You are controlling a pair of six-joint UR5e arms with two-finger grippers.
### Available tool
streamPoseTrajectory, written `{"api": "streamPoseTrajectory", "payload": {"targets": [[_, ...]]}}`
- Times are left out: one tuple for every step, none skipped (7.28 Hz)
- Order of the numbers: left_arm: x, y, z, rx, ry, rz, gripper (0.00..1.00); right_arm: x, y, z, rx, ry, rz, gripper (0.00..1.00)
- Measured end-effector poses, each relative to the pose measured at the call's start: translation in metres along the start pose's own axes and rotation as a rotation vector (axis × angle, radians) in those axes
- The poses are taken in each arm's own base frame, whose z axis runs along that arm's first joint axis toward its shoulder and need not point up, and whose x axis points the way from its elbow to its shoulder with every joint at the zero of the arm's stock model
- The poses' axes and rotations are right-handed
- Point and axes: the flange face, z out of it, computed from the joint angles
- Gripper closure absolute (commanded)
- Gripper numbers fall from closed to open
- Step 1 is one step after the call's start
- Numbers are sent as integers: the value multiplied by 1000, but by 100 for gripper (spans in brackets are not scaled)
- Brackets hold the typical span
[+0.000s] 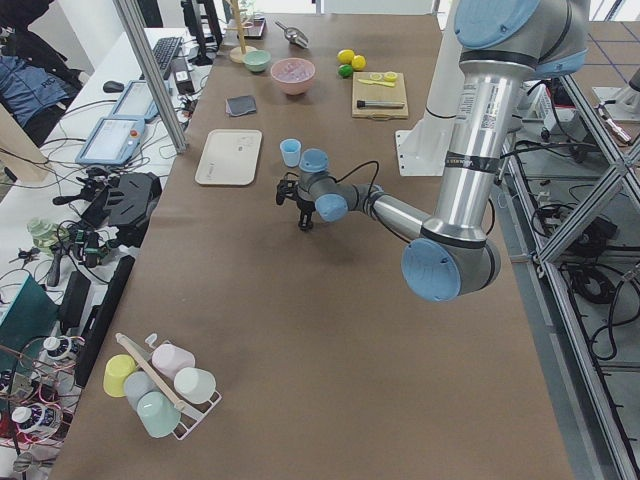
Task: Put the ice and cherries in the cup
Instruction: 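Move the left gripper down onto the dark cherries and grasp them, then lift the cherries with the left gripper and carry them over the cup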
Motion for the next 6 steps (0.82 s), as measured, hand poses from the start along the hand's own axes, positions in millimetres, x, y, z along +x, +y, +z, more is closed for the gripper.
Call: {"api": "streamPoseTrajectory", "payload": {"targets": [[1,-7,-12,3,15,-7,75,0,1,0,0,-2,1,0],[5,-23,-29,6,33,-25,75,0,3,0,1,-5,1,0],[17,-47,-48,15,44,-48,75,-1,5,1,2,-7,2,0],[45,-74,-68,20,43,-77,75,-1,7,1,1,-8,2,0],[80,-98,-88,21,35,-110,75,-1,6,1,2,-8,1,0],[116,-115,-109,24,34,-153,75,-1,7,1,1,-9,3,0]]}}
